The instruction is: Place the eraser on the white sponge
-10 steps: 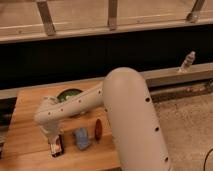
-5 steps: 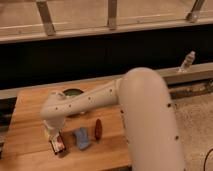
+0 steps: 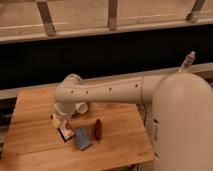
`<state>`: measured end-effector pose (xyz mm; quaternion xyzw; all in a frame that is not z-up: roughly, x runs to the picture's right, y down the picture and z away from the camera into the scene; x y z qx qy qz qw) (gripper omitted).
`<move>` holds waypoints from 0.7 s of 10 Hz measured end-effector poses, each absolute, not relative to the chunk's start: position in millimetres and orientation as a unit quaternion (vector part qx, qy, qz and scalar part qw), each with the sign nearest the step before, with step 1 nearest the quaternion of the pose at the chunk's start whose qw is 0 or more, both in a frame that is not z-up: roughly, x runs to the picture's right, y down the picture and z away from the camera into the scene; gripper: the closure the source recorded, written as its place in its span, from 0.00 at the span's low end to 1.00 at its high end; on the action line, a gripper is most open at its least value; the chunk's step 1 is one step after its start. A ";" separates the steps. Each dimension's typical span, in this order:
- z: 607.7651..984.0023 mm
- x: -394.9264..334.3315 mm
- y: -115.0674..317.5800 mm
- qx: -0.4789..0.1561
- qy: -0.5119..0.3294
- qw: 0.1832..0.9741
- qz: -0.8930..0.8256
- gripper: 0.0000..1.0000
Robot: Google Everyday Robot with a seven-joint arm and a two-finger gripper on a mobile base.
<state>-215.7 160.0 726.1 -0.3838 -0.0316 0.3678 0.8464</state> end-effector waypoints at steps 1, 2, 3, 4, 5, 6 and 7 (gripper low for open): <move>728.8 -209.2 159.9 -0.380 -0.033 0.852 0.359 1.00; 733.4 -203.7 163.0 -0.379 -0.032 0.855 0.353 1.00; 741.8 -194.6 168.9 -0.379 -0.028 0.856 0.350 1.00; 752.6 -182.7 178.2 -0.381 -0.020 0.857 0.347 1.00; 760.8 -174.6 185.9 -0.384 -0.013 0.857 0.344 1.00; 770.0 -167.0 193.7 -0.388 -0.005 0.855 0.343 1.00; 777.6 -158.6 199.5 -0.393 0.002 0.852 0.346 1.00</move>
